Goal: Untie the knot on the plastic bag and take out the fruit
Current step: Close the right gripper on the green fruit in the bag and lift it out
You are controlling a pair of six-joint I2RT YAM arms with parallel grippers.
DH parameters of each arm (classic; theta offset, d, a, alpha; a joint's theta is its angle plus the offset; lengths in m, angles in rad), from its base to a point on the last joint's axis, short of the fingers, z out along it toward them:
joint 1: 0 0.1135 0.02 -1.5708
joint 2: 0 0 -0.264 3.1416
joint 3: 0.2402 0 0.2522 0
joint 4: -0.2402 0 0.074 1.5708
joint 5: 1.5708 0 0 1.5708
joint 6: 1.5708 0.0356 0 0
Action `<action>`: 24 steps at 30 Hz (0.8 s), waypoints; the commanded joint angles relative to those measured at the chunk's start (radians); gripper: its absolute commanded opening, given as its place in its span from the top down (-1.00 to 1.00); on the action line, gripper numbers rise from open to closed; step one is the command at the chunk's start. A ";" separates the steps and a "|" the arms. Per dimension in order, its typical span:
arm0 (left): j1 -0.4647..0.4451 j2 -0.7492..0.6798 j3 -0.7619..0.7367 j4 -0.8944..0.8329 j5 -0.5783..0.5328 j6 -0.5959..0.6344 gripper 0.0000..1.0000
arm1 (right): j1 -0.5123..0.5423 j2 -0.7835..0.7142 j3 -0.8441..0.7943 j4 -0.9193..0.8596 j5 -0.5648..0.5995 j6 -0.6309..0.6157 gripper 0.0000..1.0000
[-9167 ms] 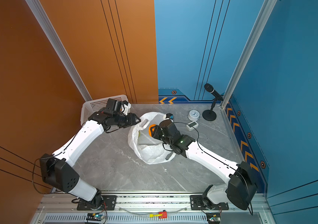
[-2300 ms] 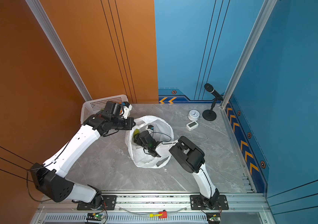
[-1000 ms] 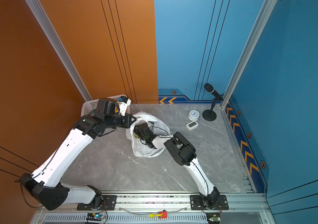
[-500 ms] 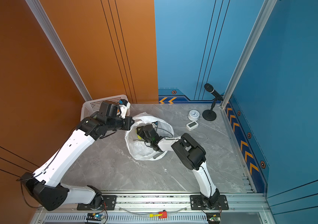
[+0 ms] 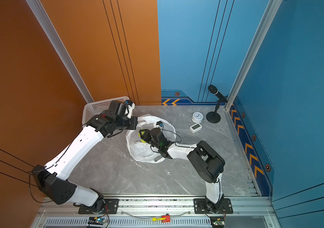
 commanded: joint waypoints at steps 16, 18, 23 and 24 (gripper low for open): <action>-0.012 0.066 0.058 -0.013 -0.044 -0.028 0.67 | 0.012 -0.338 -0.134 -0.173 0.004 -0.088 0.25; -0.015 0.062 0.052 -0.005 -0.047 -0.027 0.61 | 0.005 -0.372 -0.130 -0.195 -0.010 -0.087 0.25; -0.021 0.031 0.033 0.022 -0.028 -0.028 0.35 | -0.011 -0.458 -0.104 -0.275 -0.022 -0.091 0.25; -0.020 0.023 0.027 0.029 -0.017 -0.026 0.31 | -0.014 -0.470 -0.095 -0.290 -0.020 -0.091 0.25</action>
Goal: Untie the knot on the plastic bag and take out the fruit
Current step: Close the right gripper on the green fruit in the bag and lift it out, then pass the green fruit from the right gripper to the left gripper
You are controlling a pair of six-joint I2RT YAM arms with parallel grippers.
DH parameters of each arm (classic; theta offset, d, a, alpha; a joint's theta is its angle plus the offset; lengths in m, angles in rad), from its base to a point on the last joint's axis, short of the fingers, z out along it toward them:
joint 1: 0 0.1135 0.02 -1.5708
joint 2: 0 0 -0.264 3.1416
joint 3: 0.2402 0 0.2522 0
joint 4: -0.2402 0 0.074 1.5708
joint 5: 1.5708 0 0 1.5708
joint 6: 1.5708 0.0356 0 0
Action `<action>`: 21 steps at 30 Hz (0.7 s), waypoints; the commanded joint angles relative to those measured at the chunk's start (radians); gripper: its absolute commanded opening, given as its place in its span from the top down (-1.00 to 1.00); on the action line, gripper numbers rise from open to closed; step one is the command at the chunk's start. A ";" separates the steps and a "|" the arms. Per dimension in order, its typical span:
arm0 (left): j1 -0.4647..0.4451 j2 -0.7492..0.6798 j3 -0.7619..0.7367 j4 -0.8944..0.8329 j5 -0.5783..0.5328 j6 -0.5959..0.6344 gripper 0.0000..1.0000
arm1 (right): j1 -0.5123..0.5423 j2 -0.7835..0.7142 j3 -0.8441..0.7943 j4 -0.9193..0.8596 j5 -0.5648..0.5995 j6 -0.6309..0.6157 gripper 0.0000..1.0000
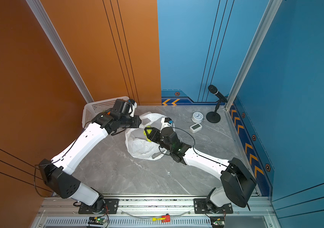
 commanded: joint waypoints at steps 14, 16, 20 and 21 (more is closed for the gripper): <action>0.022 -0.263 -0.178 0.411 0.281 0.044 -0.44 | -0.168 -0.101 0.285 -0.270 -0.020 0.119 0.25; 0.021 -0.294 -0.231 0.531 0.326 0.045 -0.58 | -0.190 -0.089 0.325 -0.279 -0.045 0.155 0.25; 0.019 -0.320 -0.287 0.704 0.382 0.068 -0.70 | -0.214 -0.056 0.419 -0.306 -0.100 0.198 0.25; 0.017 -0.317 -0.287 0.721 0.389 0.080 -0.80 | -0.217 -0.048 0.439 -0.313 -0.114 0.200 0.25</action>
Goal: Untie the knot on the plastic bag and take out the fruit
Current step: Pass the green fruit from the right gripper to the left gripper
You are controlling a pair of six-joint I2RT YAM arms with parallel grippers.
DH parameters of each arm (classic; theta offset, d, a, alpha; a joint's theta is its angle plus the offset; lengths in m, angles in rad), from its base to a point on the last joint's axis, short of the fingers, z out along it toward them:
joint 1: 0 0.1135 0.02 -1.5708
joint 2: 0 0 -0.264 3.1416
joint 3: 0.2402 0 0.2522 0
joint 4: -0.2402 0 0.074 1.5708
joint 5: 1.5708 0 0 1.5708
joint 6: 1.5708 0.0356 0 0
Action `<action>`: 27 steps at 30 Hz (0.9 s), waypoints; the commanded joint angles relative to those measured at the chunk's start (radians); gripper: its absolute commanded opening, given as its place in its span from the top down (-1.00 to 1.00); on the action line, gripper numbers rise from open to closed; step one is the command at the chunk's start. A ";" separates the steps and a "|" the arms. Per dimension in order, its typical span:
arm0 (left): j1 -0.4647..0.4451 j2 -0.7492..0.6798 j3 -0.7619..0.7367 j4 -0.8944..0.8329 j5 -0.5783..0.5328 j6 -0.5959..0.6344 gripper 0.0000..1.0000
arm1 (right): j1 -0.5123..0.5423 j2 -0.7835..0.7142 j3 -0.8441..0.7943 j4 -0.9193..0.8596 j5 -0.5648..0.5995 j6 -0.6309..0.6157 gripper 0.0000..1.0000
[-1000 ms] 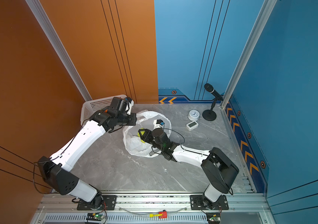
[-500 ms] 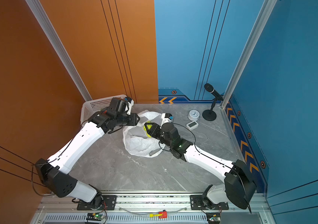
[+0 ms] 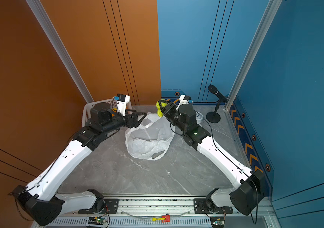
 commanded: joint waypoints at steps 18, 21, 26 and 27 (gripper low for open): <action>-0.008 0.179 0.118 0.367 0.177 -0.012 -0.95 | 0.047 0.093 0.194 0.014 -0.191 0.150 0.25; -0.015 0.192 0.120 0.361 0.202 0.008 -0.96 | 0.051 0.090 0.197 0.023 -0.192 0.159 0.25; -0.028 0.204 0.134 0.328 0.208 0.054 -0.95 | 0.058 0.083 0.195 0.031 -0.196 0.179 0.25; -0.029 0.208 0.143 0.322 0.196 0.057 -0.90 | 0.060 0.081 0.193 0.028 -0.195 0.177 0.25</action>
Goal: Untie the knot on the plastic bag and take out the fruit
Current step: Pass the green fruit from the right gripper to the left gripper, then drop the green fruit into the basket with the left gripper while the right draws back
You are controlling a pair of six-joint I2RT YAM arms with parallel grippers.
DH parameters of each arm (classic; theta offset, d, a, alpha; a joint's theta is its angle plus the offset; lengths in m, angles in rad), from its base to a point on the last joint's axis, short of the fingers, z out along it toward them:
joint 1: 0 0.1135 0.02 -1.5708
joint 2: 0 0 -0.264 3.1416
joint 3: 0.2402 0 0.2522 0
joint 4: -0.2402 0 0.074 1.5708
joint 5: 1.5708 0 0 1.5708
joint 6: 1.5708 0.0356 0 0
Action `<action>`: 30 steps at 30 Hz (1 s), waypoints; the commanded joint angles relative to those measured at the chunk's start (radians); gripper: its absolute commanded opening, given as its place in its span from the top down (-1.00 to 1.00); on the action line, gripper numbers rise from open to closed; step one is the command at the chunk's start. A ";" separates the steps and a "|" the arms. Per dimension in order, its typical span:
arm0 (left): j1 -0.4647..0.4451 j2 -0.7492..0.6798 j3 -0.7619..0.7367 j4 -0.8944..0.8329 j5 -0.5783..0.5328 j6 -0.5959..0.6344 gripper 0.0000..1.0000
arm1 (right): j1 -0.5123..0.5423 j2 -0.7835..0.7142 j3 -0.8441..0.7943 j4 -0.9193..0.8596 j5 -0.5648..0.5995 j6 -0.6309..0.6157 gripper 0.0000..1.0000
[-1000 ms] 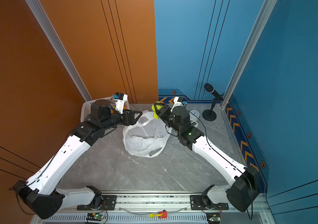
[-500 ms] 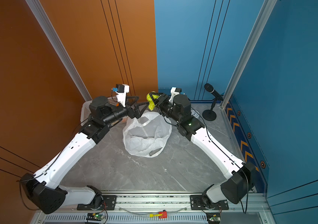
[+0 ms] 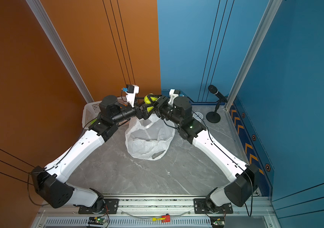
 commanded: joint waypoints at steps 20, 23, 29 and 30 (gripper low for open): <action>0.056 0.036 0.192 -0.183 -0.278 0.028 -0.21 | -0.032 -0.102 -0.028 -0.048 0.063 -0.121 -0.81; 0.109 0.062 0.213 -0.224 -0.316 -0.016 -0.19 | -0.055 -0.106 -0.037 -0.053 0.045 -0.183 -0.88; 0.234 0.139 0.244 -0.235 -0.342 -0.162 -0.16 | -0.096 -0.077 0.003 -0.110 -0.019 -0.352 -0.93; 0.253 0.157 0.253 -0.239 -0.348 -0.179 -0.15 | -0.099 -0.068 0.017 -0.123 -0.028 -0.388 -0.94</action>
